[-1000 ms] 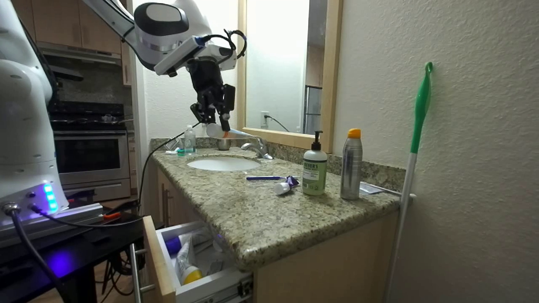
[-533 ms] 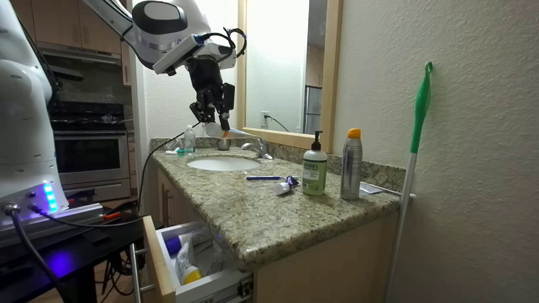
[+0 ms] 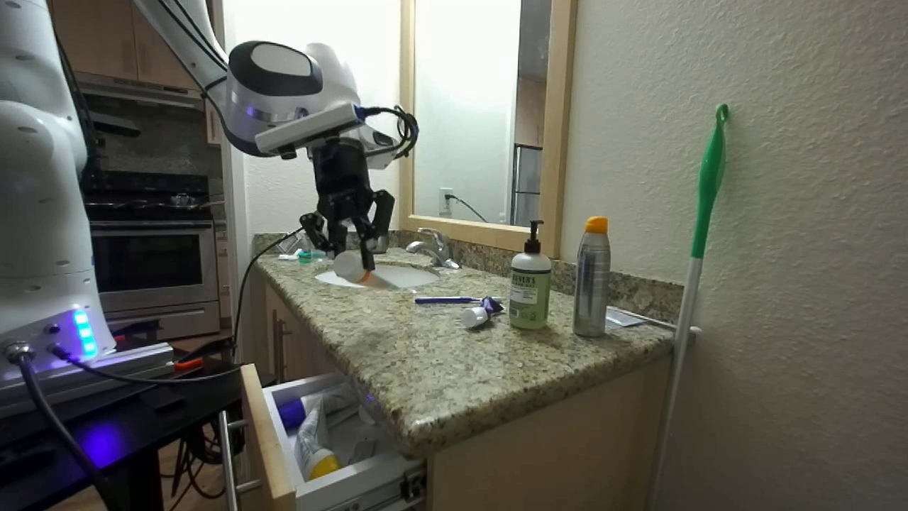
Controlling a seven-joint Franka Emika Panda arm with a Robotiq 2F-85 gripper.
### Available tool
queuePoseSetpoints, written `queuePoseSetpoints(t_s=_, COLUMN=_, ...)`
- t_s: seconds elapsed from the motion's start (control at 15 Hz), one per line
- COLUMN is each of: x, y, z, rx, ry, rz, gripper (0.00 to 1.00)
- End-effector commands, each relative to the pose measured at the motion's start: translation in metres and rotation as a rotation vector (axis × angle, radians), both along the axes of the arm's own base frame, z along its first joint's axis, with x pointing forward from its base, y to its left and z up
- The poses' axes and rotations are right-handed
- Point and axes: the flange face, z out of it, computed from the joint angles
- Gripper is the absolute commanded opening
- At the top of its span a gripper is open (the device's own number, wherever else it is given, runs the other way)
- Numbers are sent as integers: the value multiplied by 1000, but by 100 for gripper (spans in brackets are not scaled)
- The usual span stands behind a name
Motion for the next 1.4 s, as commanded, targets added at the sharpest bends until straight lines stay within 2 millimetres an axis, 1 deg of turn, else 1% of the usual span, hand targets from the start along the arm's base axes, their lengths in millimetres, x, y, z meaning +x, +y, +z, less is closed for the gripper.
queuePoseSetpoints(t_s=0.0, x=-8, y=-24, z=-38, rx=32, ry=161, rz=118, gripper=12)
queuePoseSetpoints(t_s=0.07, x=-13, y=-26, z=-43, rx=49, ry=202, rz=148, gripper=12)
queuePoseSetpoints(t_s=0.13, x=-14, y=-28, z=-50, rx=54, ry=242, rz=182, gripper=12)
queuePoseSetpoints(t_s=0.27, x=-18, y=-26, z=-59, rx=64, ry=323, rz=254, gripper=12)
queuePoseSetpoints(t_s=0.47, x=-27, y=-17, z=-63, rx=65, ry=419, rz=389, gripper=12)
queuePoseSetpoints(t_s=0.53, x=-28, y=-15, z=-63, rx=24, ry=404, rz=396, gripper=12)
queuePoseSetpoints(t_s=0.6, x=-19, y=-17, z=-62, rx=47, ry=403, rz=343, gripper=37)
queuePoseSetpoints(t_s=0.8, x=-23, y=-17, z=-63, rx=31, ry=418, rz=374, gripper=37)
queuePoseSetpoints(t_s=0.87, x=-23, y=-17, z=-63, rx=31, ry=418, rz=375, gripper=12)
queuePoseSetpoints(t_s=0.93, x=-25, y=-18, z=-66, rx=44, ry=453, rz=399, gripper=12)
queuePoseSetpoints(t_s=1.07, x=-33, y=-19, z=-81, rx=89, ry=568, rz=460, gripper=12)
queuePoseSetpoints(t_s=1.27, x=-43, y=-15, z=-99, rx=160, ry=668, rz=543, gripper=12)
queuePoseSetpoints(t_s=1.33, x=-47, y=-17, z=-103, rx=194, ry=676, rz=593, gripper=12)
